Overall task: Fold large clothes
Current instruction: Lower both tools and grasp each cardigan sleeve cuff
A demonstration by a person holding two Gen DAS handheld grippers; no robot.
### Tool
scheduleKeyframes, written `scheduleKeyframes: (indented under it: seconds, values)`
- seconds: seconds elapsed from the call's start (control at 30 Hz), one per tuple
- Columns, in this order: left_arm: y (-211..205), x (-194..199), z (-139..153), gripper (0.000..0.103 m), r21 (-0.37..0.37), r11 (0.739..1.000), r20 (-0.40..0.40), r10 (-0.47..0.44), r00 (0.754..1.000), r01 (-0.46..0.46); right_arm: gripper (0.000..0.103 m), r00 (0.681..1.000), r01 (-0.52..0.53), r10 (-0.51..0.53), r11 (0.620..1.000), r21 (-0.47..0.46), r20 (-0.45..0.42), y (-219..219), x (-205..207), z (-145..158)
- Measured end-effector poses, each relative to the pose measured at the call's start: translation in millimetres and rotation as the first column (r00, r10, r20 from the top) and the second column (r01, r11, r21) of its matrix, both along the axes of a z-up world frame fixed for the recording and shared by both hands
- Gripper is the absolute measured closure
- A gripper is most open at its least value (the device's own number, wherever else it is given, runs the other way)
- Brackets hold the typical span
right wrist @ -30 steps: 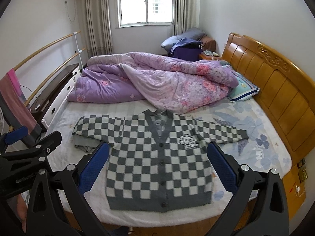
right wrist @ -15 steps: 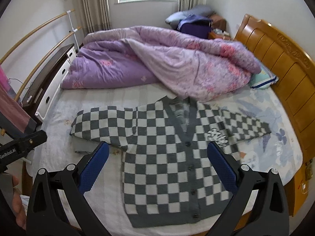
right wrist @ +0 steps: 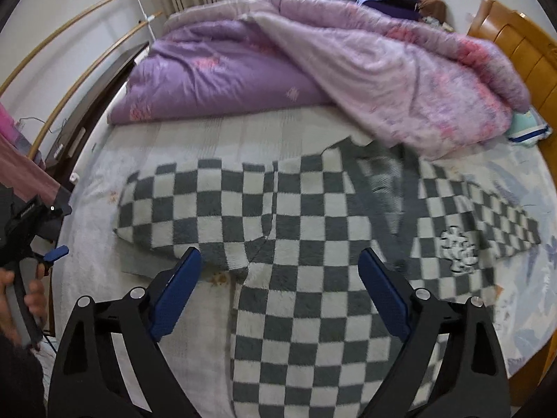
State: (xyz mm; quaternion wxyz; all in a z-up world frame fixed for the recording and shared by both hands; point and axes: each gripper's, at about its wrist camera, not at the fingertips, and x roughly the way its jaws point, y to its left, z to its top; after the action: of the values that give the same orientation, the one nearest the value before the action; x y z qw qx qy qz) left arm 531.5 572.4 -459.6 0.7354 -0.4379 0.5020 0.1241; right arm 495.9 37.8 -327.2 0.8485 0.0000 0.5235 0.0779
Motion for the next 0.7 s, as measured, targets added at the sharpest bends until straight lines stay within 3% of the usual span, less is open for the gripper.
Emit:
scheduleKeyframes:
  seconds: [0.17,0.3,0.4,0.5,0.53,0.57,0.6,0.7]
  values:
    - [23,25,-64,0.005,-0.104,0.994,-0.024,0.044,0.999,-0.046,0.027,0.997,-0.002,0.005,0.999,0.035,-0.076,2,33,-61]
    - [39,38,-106,0.006,-0.159,0.978,-0.050,0.132,0.990,-0.138,0.048,0.991,-0.020,0.027,0.999,0.049,-0.129,1,51,-100]
    - [43,44,-122,0.010,-0.170,0.973,-0.041,0.151,0.988,-0.156,0.063,0.984,-0.033,0.043,0.998,0.057,-0.174,-3,63,-130]
    - [42,53,-127,0.033,-0.168,0.976,0.012,0.142,0.990,-0.138,0.072,0.978,-0.038,0.053,0.996,0.075,-0.204,-7,72,-155]
    - [43,54,-127,0.051,-0.149,0.978,0.028,0.148,0.989,-0.143,0.074,0.973,-0.038,0.060,0.994,0.102,-0.222,-9,76,-165]
    - [44,55,-126,0.082,-0.114,0.983,0.023,0.151,0.988,-0.147,0.081,0.969,-0.038,0.068,0.991,0.131,-0.236,-10,80,-174]
    - [44,55,-123,0.095,-0.065,0.986,0.005,0.153,0.988,-0.152,0.087,0.968,-0.037,0.072,0.989,0.147,-0.242,-9,81,-180]
    - [46,44,-105,0.094,-0.012,0.983,0.058,0.184,0.981,-0.184,0.099,0.959,-0.048,0.106,0.975,0.219,-0.263,-2,89,-197]
